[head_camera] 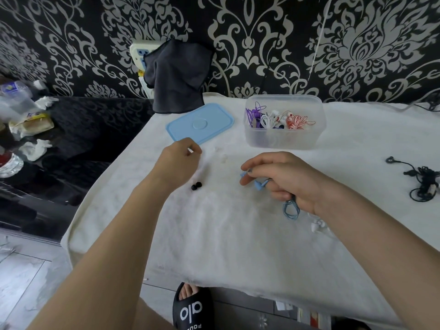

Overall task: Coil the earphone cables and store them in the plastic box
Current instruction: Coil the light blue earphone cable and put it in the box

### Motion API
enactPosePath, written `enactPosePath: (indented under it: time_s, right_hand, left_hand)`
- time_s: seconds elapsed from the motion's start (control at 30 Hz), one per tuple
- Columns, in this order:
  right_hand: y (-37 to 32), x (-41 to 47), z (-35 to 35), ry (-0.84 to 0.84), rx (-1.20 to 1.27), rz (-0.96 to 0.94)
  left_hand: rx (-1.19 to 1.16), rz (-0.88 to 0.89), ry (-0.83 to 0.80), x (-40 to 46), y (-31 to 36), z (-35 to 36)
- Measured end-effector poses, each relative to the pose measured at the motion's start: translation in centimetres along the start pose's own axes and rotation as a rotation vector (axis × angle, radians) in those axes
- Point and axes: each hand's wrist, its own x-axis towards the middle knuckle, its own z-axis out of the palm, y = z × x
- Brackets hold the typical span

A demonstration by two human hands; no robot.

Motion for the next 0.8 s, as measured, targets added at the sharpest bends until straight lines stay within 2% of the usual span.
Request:
enactPosePath:
  time_s: [0.33,0.7,0.8]
  right_hand:
    - [0.0,0.5,0.0,0.028,0.027,0.007]
    - [0.2,0.7,-0.4,0.013,0.068,0.033]
    - [0.3,0.9,-0.5,0.037,0.015,0.041]
  left_hand:
    - [0.136,0.147,-0.086,0.6,-0.5,1.6]
    - [0.254,0.241,-0.020,2.4,0.7,4.3]
    - [0.240,0.263,-0.014,2.5,1.0,4.3]
